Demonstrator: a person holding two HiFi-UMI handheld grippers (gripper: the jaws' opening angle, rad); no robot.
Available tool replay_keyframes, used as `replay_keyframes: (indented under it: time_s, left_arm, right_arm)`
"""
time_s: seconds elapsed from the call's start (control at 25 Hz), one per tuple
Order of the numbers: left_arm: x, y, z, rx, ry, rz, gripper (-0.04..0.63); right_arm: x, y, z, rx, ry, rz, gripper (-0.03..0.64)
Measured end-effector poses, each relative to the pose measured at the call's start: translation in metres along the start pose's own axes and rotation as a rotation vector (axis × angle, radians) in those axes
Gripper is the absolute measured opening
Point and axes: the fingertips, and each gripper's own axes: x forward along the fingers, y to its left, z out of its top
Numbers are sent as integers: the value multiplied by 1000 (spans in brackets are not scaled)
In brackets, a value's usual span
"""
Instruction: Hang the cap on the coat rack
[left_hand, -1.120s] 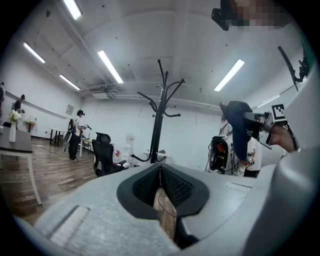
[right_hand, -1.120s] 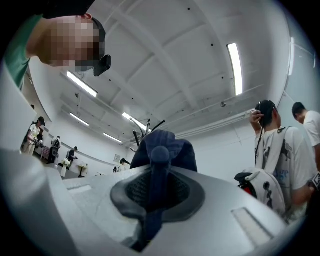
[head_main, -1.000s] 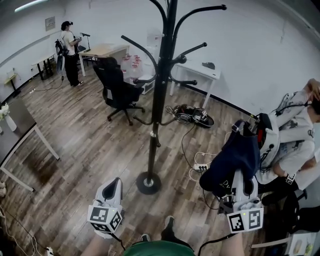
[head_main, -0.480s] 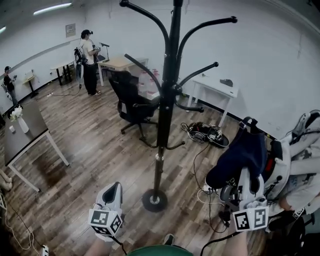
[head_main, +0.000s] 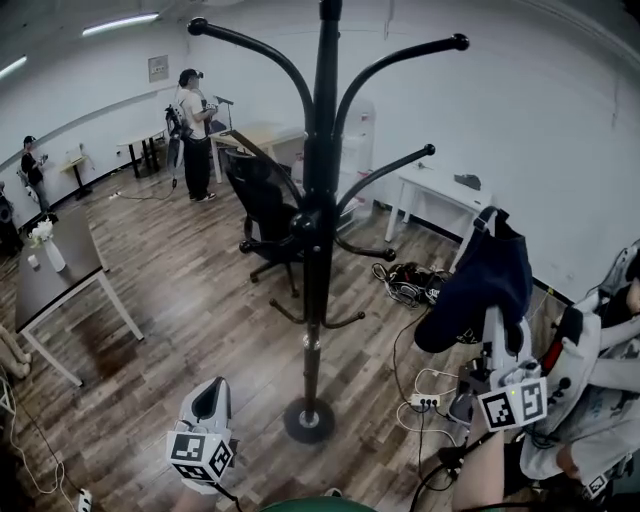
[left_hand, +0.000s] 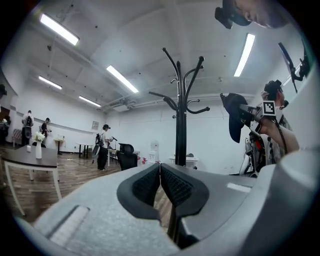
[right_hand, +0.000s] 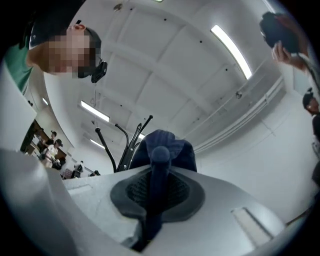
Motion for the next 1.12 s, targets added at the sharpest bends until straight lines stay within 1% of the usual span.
replay_keyframes:
  time_s: [0.08,0.24,0.32,0.4,0.52,0.6,0.72,0.8,0.92,1.0,1.12]
  left_arm:
    - [0,2,3,3,-2,27,14]
    - [1,6,5,2,-3,80,14]
    - [2,7,7,4,-4,103,14]
    - [0,7,7,7,-4,127,14]
    - [-8,0,-2,12,-3,166,14]
    - [-15,0,-5,15,1,194,14]
    - [-18,14,1,8,10,230,14]
    - [-17,20,3,7,14,246,14]
    - [-18,21,0,9,21,263,14]
    - [-20,20,-1,11,25,271,14]
    - [-21,18,-1,11,32,279,14]
  right_arm:
    - [15,-12,-3,17,-3,29,18]
    - [48,-26,-6,-20,-10,71,18]
    - [65,-31,-7,-4,-25,102,18]
    - [79,-33,-11,42,-48,163,18]
    - [86,-37,-19,157,-97,301,18]
    - [96,-39,-24,229,-114,354,18]
    - [128,-35,-31,259,-106,386,18]
    - [146,-37,-39,272,-99,384,18]
    - [160,-44,-48,324,-108,392,18]
    - [166,-45,-52,360,-112,422,18]
    - [173,-43,-59,433,-111,494,18]
